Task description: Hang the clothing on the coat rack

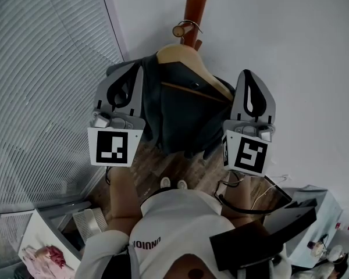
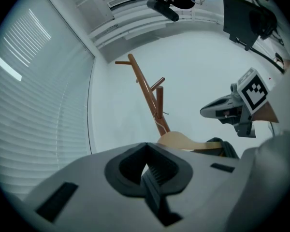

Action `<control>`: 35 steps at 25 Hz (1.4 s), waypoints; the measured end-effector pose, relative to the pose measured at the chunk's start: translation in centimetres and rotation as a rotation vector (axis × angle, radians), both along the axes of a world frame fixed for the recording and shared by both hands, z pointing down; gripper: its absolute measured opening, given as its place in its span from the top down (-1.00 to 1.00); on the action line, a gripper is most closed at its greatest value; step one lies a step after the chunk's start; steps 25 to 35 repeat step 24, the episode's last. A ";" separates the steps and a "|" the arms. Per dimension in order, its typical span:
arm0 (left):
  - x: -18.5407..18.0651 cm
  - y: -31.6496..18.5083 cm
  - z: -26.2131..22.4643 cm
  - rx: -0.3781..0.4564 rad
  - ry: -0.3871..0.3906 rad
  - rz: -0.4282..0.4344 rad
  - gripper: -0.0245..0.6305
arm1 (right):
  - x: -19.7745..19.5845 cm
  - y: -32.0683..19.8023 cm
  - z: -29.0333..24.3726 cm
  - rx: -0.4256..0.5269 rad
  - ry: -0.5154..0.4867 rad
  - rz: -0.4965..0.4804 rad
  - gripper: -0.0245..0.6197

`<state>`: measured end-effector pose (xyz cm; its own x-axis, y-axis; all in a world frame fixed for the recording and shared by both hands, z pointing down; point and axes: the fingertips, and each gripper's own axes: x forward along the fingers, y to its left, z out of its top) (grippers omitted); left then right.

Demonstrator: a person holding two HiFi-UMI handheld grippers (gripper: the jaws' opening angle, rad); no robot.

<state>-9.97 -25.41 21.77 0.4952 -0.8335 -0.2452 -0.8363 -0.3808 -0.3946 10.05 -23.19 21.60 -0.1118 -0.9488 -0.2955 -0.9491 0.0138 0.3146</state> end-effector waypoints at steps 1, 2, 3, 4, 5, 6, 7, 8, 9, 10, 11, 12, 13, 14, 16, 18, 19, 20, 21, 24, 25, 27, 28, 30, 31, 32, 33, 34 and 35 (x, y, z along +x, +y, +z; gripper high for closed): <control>0.1 0.1 0.0 -0.001 -0.001 0.003 0.89 | 0.0 0.0 -0.1 0.002 0.003 0.002 0.86; 0.1 0.1 0.0 -0.001 -0.004 0.005 0.89 | -0.1 0.1 -0.1 0.003 0.005 0.002 0.86; 0.1 0.2 0.0 0.000 -0.006 0.005 0.89 | -0.1 0.1 -0.1 0.003 0.006 0.001 0.86; 0.1 0.2 0.0 0.001 -0.009 0.003 0.89 | -0.2 0.1 -0.1 0.004 0.008 0.000 0.86; 0.1 0.2 0.0 0.001 -0.010 0.001 0.89 | -0.2 0.0 -0.1 0.005 0.010 0.000 0.86; 0.1 0.2 0.0 0.000 -0.010 0.000 0.89 | -0.3 0.0 -0.2 0.006 0.013 0.000 0.86; 0.1 0.2 0.0 -0.001 -0.010 0.000 0.89 | -0.3 0.0 -0.2 0.005 0.015 0.000 0.86; 0.1 0.2 0.0 -0.001 -0.010 0.000 0.89 | -0.4 0.0 -0.2 0.004 0.016 -0.001 0.86; 0.1 0.2 0.0 -0.001 -0.012 -0.001 0.89 | -0.4 0.0 -0.1 0.003 0.017 -0.001 0.86; 0.1 0.2 0.0 0.000 -0.016 -0.001 0.89 | -0.5 -0.1 -0.1 0.003 0.018 -0.002 0.86; 0.1 0.2 0.1 0.000 -0.021 -0.002 0.89 | -0.5 -0.1 -0.1 0.002 0.018 -0.003 0.86; 0.2 0.2 0.1 0.000 -0.025 -0.002 0.89 | -0.5 -0.2 -0.1 0.002 0.018 -0.005 0.86; 0.2 0.1 0.1 0.000 -0.027 -0.001 0.89 | -0.5 -0.2 -0.1 0.001 0.018 -0.005 0.86; 0.3 0.1 0.2 -0.001 -0.028 -0.001 0.89 | -0.6 -0.3 0.0 0.001 0.019 -0.006 0.86; 0.3 0.0 0.3 0.001 -0.035 -0.001 0.89 | -0.6 -0.3 0.0 0.000 0.021 -0.007 0.86; 0.4 0.0 0.3 0.002 -0.042 -0.004 0.89 | -0.7 -0.3 -0.1 0.000 0.024 -0.008 0.86; 0.4 0.0 0.3 0.003 -0.045 -0.005 0.89 | -0.7 -0.3 -0.1 0.000 0.025 -0.008 0.86; 0.4 0.0 0.3 0.003 -0.045 -0.004 0.89 | -0.7 -0.3 -0.1 0.000 0.025 -0.008 0.86; 0.4 0.0 0.2 0.002 -0.043 -0.002 0.89 | -0.7 -0.3 -0.1 0.000 0.026 -0.008 0.86; 0.6 0.0 0.3 -0.004 -0.034 0.012 0.89 | -0.6 -0.4 -0.2 0.001 0.026 -0.006 0.86; 0.6 0.0 0.3 -0.004 -0.034 0.012 0.89 | -0.6 -0.4 -0.2 0.001 0.026 -0.006 0.86; 0.6 0.0 0.3 -0.004 -0.034 0.012 0.89 | -0.6 -0.4 -0.2 0.001 0.026 -0.006 0.86; 0.6 0.0 0.3 -0.004 -0.034 0.012 0.89 | -0.6 -0.4 -0.2 0.001 0.026 -0.006 0.86; 0.6 0.0 0.3 -0.004 -0.034 0.012 0.89 | -0.6 -0.4 -0.2 0.001 0.026 -0.006 0.86; 0.6 0.0 0.3 -0.004 -0.034 0.012 0.89 | -0.6 -0.4 -0.2 0.001 0.026 -0.006 0.86; 0.6 0.0 0.3 -0.004 -0.034 0.012 0.89 | -0.6 -0.4 -0.2 0.001 0.026 -0.006 0.86; 0.6 0.0 0.3 -0.004 -0.034 0.012 0.89 | -0.6 -0.4 -0.2 0.001 0.026 -0.006 0.86; 0.6 0.0 0.3 -0.004 -0.034 0.012 0.89 | -0.6 -0.4 -0.2 0.001 0.026 -0.006 0.86; 0.6 0.0 0.3 -0.004 -0.034 0.012 0.89 | -0.6 -0.4 -0.2 0.001 0.026 -0.006 0.86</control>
